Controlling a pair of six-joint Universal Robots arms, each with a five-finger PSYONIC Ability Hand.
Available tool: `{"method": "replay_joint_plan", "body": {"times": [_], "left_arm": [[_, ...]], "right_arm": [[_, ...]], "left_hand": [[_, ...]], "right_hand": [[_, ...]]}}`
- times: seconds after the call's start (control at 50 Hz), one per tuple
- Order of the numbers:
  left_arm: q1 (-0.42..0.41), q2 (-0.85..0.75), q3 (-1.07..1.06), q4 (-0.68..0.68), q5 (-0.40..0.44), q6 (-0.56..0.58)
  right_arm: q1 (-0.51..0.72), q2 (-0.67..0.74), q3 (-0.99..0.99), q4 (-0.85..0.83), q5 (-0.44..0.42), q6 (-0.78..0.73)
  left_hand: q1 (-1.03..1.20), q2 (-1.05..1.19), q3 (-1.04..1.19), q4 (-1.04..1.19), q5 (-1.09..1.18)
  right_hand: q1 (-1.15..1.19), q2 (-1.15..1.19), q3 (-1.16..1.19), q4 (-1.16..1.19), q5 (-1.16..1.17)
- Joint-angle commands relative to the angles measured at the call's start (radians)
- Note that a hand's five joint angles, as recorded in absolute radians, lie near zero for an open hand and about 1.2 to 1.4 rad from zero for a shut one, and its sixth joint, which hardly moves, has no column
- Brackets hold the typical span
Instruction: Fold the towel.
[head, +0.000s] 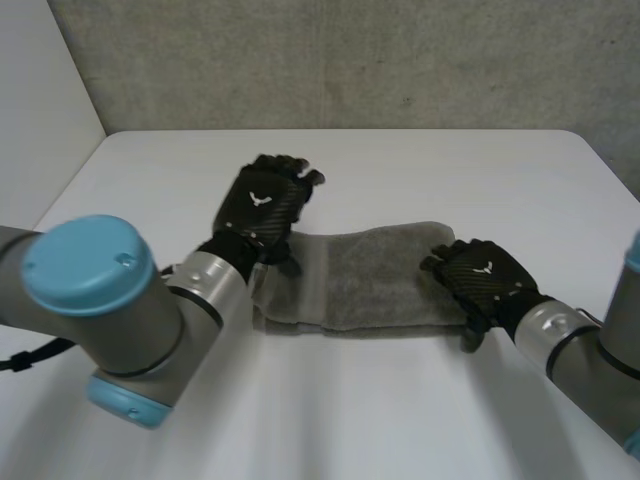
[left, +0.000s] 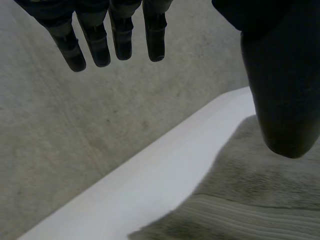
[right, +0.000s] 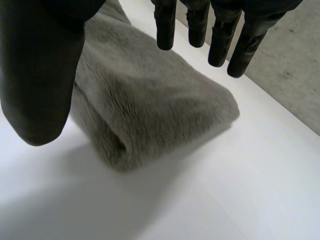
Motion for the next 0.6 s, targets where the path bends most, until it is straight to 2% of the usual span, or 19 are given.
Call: {"method": "replay_joint_plan", "body": {"times": [0.02, 0.14, 0.16, 0.18, 0.2, 0.24, 0.28, 0.42, 0.52, 0.56, 0.6], "left_arm": [[-0.027, -0.075, 0.031, -0.002, -0.04, -0.001], [-0.018, -0.072, 0.022, -0.004, -0.047, -0.004], [-0.018, -0.072, 0.022, -0.004, -0.047, -0.004], [-0.018, -0.067, 0.018, -0.004, -0.049, -0.004], [-0.018, -0.067, 0.017, -0.004, -0.049, -0.004], [-0.018, -0.058, 0.005, -0.004, -0.049, -0.004], [-0.016, -0.052, -0.002, -0.006, -0.049, -0.004], [0.005, 0.014, -0.05, -0.022, -0.05, -0.008], [0.046, 0.081, -0.117, -0.029, -0.052, -0.01], [0.059, 0.098, -0.134, -0.033, -0.052, -0.01], [0.071, 0.114, -0.148, -0.038, -0.052, -0.01]], "right_arm": [[-0.083, 0.015, 0.083, -0.133, -0.064, 0.008], [-0.087, 0.077, 0.074, -0.142, -0.075, 0.012], [-0.086, 0.093, 0.069, -0.144, -0.075, 0.011], [-0.086, 0.101, 0.066, -0.147, -0.077, 0.011], [-0.086, 0.101, 0.066, -0.147, -0.077, 0.011], [-0.086, 0.106, 0.066, -0.162, -0.075, 0.009], [-0.087, 0.101, 0.067, -0.168, -0.074, 0.011], [-0.124, 0.087, 0.087, -0.153, -0.086, 0.008], [-0.207, -0.028, 0.098, -0.087, -0.124, -0.014], [-0.271, -0.109, 0.063, -0.003, -0.173, -0.024], [-0.28, -0.135, 0.025, 0.04, -0.205, -0.021]], "left_hand": [[-0.065, -0.058, -0.052, -0.059, -0.041], [-0.068, -0.06, -0.052, -0.059, -0.044], [-0.068, -0.06, -0.052, -0.059, -0.044], [-0.071, -0.063, -0.052, -0.059, -0.047], [-0.071, -0.063, -0.052, -0.059, -0.047], [-0.068, -0.06, -0.052, -0.059, -0.044], [-0.071, -0.063, -0.052, -0.059, -0.047], [-0.071, -0.063, -0.052, -0.059, -0.047], [-0.071, -0.063, -0.052, -0.059, -0.047], [-0.071, -0.063, -0.052, -0.059, -0.047], [-0.071, -0.063, -0.052, -0.059, -0.047]], "right_hand": [[0.126, 0.124, -0.043, -0.076, 0.138], [0.221, 0.219, -0.043, -0.076, 0.232], [0.319, 0.318, -0.043, -0.076, 0.331], [0.512, 0.511, -0.043, -0.076, 0.524], [0.514, 0.513, -0.043, -0.076, 0.526], [1.072, 1.07, -0.043, -0.076, 1.084], [1.144, 1.142, -0.043, -0.076, 1.156], [1.144, 1.143, -0.043, -0.076, 1.156], [1.144, 1.143, -0.043, -0.076, 1.156], [1.144, 1.143, -0.043, -0.076, 1.156], [1.144, 1.143, -0.043, -0.076, 1.156]]}}
